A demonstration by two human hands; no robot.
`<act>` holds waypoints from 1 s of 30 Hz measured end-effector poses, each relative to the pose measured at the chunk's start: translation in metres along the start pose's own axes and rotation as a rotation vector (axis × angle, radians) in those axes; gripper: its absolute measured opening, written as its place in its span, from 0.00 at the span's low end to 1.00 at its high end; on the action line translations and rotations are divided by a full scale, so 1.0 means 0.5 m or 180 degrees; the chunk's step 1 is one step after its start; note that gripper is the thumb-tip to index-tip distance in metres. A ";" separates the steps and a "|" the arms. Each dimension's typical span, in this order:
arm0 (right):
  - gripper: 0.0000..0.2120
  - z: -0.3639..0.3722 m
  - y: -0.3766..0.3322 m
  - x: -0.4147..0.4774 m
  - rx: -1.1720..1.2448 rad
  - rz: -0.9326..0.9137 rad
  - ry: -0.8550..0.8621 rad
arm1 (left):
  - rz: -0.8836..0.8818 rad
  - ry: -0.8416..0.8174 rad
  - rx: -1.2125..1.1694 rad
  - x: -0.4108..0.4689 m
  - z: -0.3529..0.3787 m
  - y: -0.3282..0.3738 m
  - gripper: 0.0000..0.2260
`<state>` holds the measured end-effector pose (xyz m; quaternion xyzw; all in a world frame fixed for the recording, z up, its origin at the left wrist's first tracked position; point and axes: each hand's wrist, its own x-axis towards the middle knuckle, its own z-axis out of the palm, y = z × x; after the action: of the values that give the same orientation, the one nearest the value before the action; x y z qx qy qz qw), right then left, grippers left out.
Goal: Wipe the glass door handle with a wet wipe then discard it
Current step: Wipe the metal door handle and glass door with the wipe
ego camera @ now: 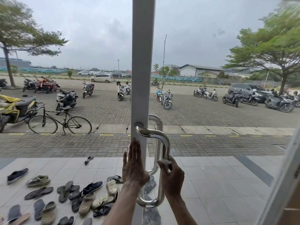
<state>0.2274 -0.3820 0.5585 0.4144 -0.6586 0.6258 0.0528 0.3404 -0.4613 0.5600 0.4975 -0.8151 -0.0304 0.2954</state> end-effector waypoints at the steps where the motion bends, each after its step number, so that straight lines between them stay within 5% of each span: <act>1: 0.14 -0.002 -0.008 0.010 0.0091 -0.0049 0.0016 | -0.0002 -0.0012 0.0002 0.000 -0.002 0.001 0.56; 8: 0.27 -0.016 -0.059 0.084 0.0411 -0.0318 0.0073 | 0.0015 -0.0033 0.0137 -0.002 -0.010 0.005 0.54; 30: 0.26 -0.052 -0.160 0.187 -0.1188 -0.1717 -0.0879 | -0.0063 0.0056 0.0069 0.003 0.008 0.011 0.56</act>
<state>0.2039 -0.3943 0.6817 0.6373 -0.6295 0.3963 0.2014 0.3335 -0.4610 0.5594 0.5089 -0.8078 -0.0202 0.2968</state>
